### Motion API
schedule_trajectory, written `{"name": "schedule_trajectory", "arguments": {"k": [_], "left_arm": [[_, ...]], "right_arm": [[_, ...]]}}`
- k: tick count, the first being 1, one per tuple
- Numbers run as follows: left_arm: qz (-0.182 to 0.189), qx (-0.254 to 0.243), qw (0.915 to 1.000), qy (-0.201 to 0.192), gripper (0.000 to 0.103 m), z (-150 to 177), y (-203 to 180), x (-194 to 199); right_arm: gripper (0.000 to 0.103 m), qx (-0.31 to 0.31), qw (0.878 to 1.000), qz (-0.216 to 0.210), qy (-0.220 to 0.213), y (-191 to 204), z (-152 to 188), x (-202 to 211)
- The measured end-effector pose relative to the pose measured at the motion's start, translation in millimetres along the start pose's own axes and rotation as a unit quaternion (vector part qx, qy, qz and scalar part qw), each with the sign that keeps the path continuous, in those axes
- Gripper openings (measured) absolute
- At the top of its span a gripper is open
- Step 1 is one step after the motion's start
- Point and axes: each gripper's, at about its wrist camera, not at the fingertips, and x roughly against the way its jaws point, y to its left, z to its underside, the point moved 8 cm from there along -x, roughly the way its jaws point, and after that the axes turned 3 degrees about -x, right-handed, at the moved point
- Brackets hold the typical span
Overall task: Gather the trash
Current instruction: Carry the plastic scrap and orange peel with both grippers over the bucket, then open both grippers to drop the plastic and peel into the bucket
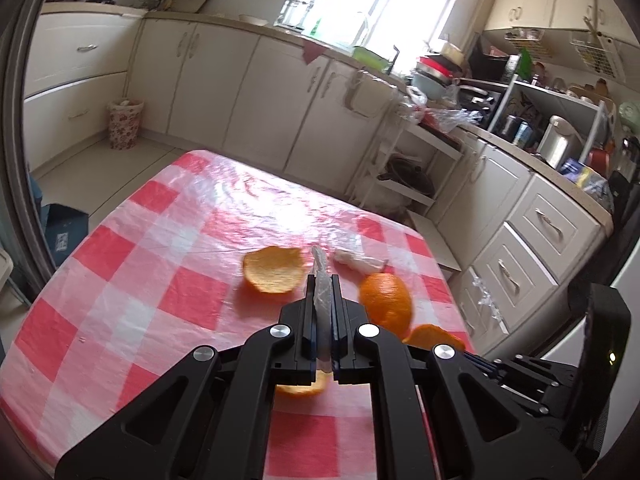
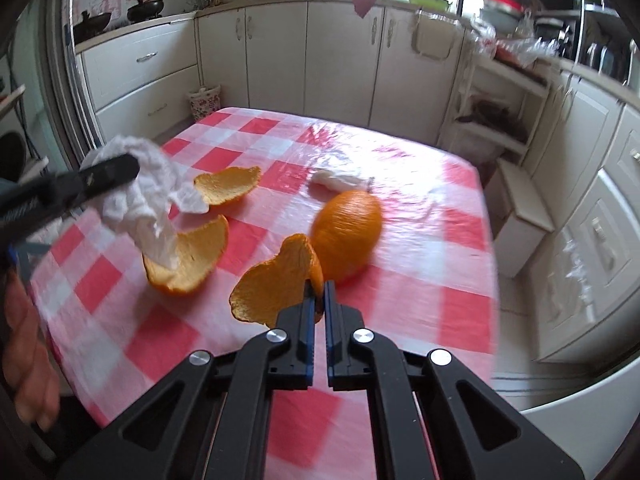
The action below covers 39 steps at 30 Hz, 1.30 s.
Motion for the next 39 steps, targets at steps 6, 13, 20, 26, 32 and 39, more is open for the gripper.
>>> {"name": "schedule_trajectory", "arguments": {"k": [6, 13, 20, 26, 32, 39], "left_arm": [[0.047, -0.025, 0.9986, 0.001, 0.005, 8, -55, 17], [0.119, -0.063, 0.9906, 0.027, 0.005, 42, -147, 38], [0.172, -0.106, 0.977, 0.067, 0.005, 98, -237, 51], [0.196, -0.137, 0.9651, 0.107, 0.005, 151, -291, 54], [0.201, -0.154, 0.9556, 0.15, 0.005, 197, -320, 46], [0.207, -0.167, 0.9472, 0.18, 0.005, 229, -346, 34]], "right_arm": [[0.005, 0.039, 0.997, 0.055, -0.027, -27, 24, 49], [0.005, 0.019, 0.992, 0.123, -0.034, -88, 79, 110], [0.005, -0.043, 0.978, 0.206, -0.012, -164, 154, 151], [0.005, -0.072, 0.967, 0.243, 0.034, -206, 216, 150], [0.005, -0.08, 0.965, 0.245, 0.057, -216, 242, 140], [0.005, -0.096, 0.963, 0.245, 0.055, -228, 255, 144]]}}
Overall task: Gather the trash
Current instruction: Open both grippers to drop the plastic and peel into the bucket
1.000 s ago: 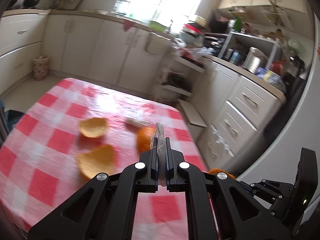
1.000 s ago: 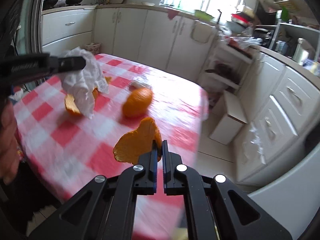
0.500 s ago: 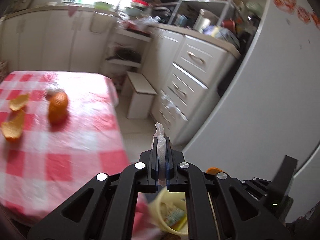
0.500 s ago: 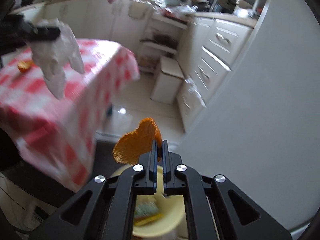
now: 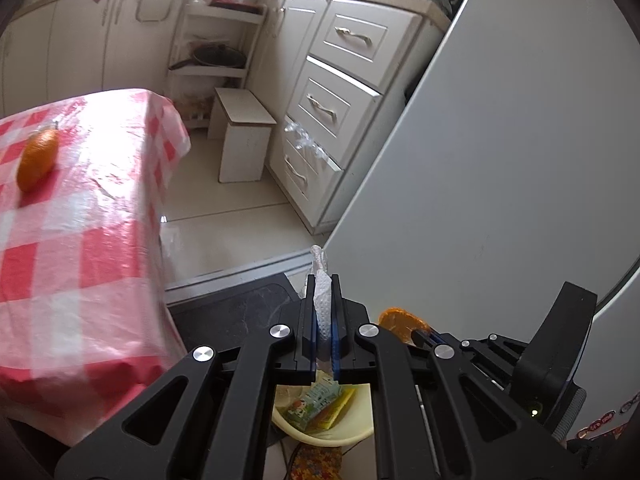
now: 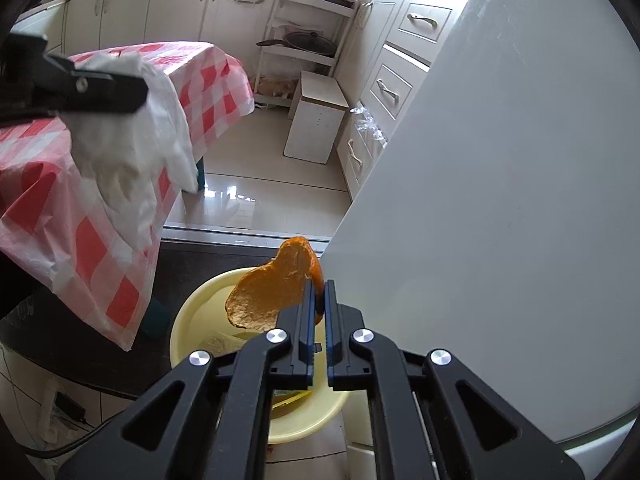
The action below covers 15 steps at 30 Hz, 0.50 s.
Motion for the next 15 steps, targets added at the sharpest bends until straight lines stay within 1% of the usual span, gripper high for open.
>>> {"name": "schedule_trajectory", "arguments": {"k": [6, 7, 8, 9, 10, 11, 12, 13, 14, 15], "left_arm": [[0.014, 0.009, 0.9997, 0.016, 0.005, -2, -4, -18], [0.018, 0.011, 0.9995, 0.024, 0.005, -2, -5, -25], [0.022, 0.012, 0.9991, 0.034, 0.005, 1, -6, -31], [0.023, 0.013, 0.9988, 0.042, 0.005, 2, -7, -36], [0.026, 0.014, 0.998, 0.056, 0.01, 6, -8, -45], [0.029, 0.016, 0.9973, 0.065, 0.018, 10, -9, -51], [0.03, 0.019, 0.9967, 0.073, 0.024, 12, -9, -56], [0.029, 0.025, 0.9962, 0.079, 0.035, 15, -8, -61], [0.029, 0.028, 0.996, 0.08, 0.039, 16, -8, -63], [0.028, 0.028, 0.996, 0.08, 0.04, 17, -8, -65]], "right_arm": [[0.005, -0.006, 1.0, -0.001, 0.013, -1, 3, -6], [0.008, -0.006, 1.0, -0.001, 0.018, -1, 4, -8], [0.019, -0.006, 1.0, -0.001, 0.026, -2, 5, -12], [0.025, -0.008, 1.0, 0.0, 0.03, -3, 5, -14], [0.033, -0.013, 0.999, 0.002, 0.031, -5, 6, -15], [0.033, -0.016, 0.999, 0.002, 0.032, -7, 5, -17], [0.033, -0.02, 0.999, 0.002, 0.034, -8, 6, -17], [0.033, -0.024, 0.999, 0.003, 0.035, -11, 6, -17], [0.034, -0.028, 0.999, 0.004, 0.035, -12, 6, -17], [0.035, -0.032, 0.999, 0.006, 0.034, -15, 6, -17]]}}
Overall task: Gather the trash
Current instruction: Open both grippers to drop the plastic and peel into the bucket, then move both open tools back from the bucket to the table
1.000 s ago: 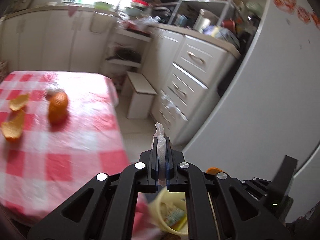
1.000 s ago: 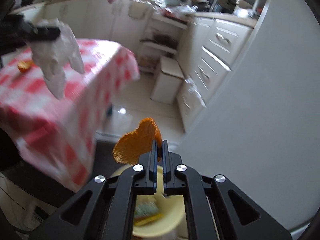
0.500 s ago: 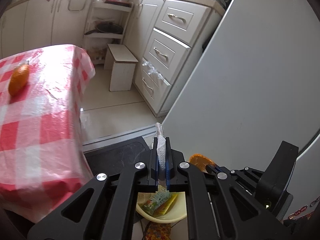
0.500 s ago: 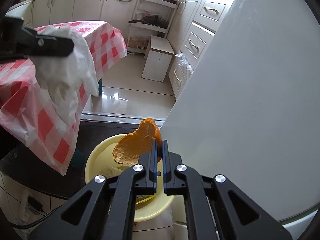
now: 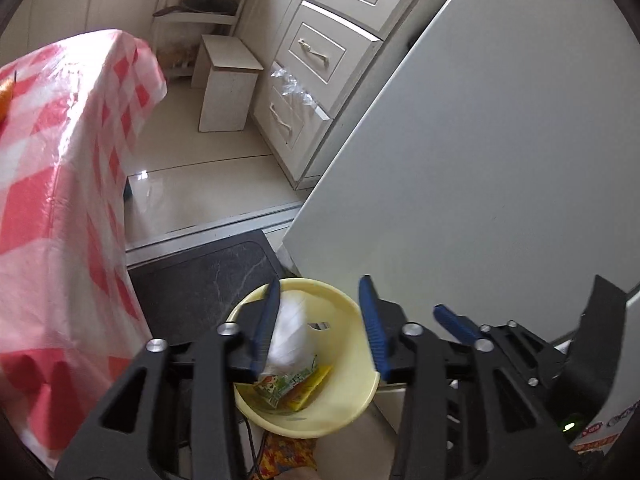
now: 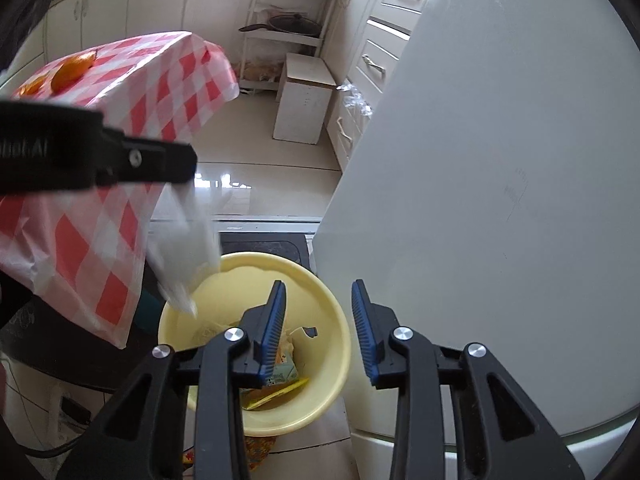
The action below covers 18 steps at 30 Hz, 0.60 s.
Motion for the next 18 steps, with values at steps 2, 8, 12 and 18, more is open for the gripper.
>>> {"name": "schedule_trajectory", "arguments": {"k": [2, 8, 12, 18], "left_arm": [[-0.002, -0.001, 1.0, 0.002, 0.044, 2, 0, -1], [-0.022, -0.016, 0.9996, -0.005, 0.051, 5, -3, 7], [-0.038, -0.032, 0.9986, -0.017, 0.057, 5, -7, 22], [-0.064, -0.052, 0.9959, -0.038, 0.066, 0, -6, 45]], "right_arm": [[0.036, -0.008, 1.0, 0.001, -0.002, -4, -1, 1], [0.041, -0.016, 1.0, -0.004, -0.016, -4, -8, 8], [0.044, -0.01, 1.0, -0.007, -0.028, 2, -13, 14], [0.047, 0.005, 0.999, -0.007, -0.041, 10, -19, 19]]}}
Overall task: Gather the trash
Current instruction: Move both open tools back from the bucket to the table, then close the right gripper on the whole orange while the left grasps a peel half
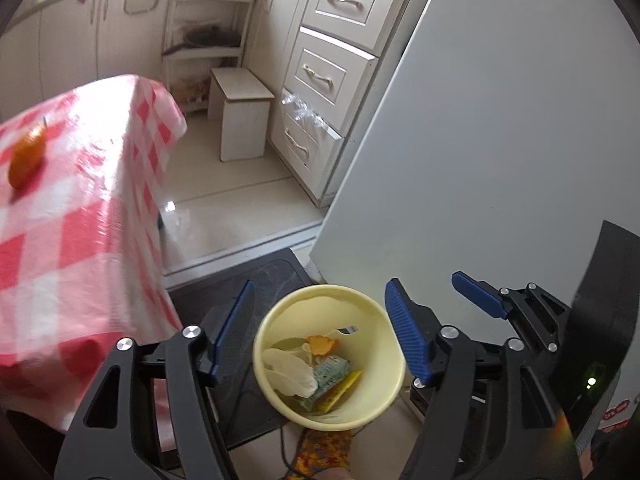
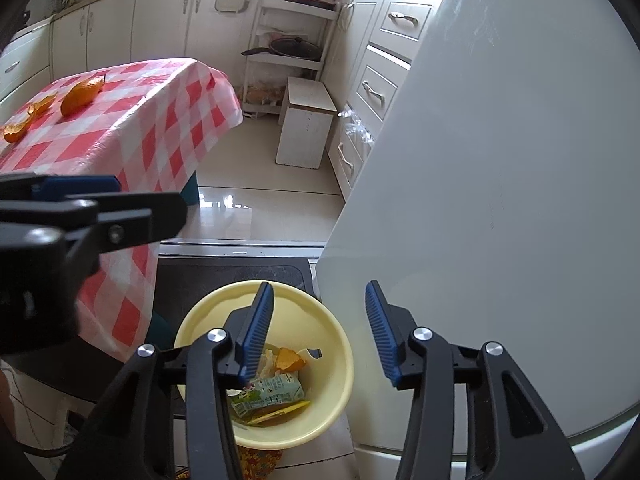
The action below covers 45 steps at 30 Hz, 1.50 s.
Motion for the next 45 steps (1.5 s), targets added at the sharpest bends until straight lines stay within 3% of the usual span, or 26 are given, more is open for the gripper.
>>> {"name": "schedule_trajectory", "arguments": {"k": [17, 23, 27, 30, 33, 37, 41, 45], "left_arm": [[-0.063, 0.036, 0.997, -0.028, 0.083, 2, 75, 50], [-0.103, 0.063, 0.9912, -0.054, 0.086, 2, 129, 82], [-0.155, 0.118, 0.9768, -0.089, 0.086, 0, 191, 116], [-0.203, 0.175, 0.9569, -0.113, 0.087, 1, 249, 142], [-0.24, 0.248, 0.9291, -0.134, 0.087, 6, 317, 167], [-0.261, 0.301, 0.9072, -0.135, 0.087, 11, 376, 177], [-0.259, 0.329, 0.8995, -0.124, 0.087, 17, 410, 166], [-0.251, 0.336, 0.9018, -0.104, 0.087, 11, 425, 138]], "right_arm": [[0.056, 0.061, 0.998, -0.012, -0.03, 49, -22, 13], [0.056, 0.073, 0.996, -0.026, -0.05, 72, -37, 25], [0.056, 0.084, 0.993, -0.046, -0.063, 93, -47, 34], [0.056, 0.089, 0.991, -0.069, -0.068, 116, -53, 38], [0.056, 0.092, 0.988, -0.1, -0.07, 144, -61, 40], [0.056, 0.108, 0.983, -0.127, -0.078, 180, -76, 42], [0.056, 0.121, 0.977, -0.155, -0.077, 222, -92, 40], [0.056, 0.147, 0.971, -0.166, -0.086, 261, -110, 36]]}}
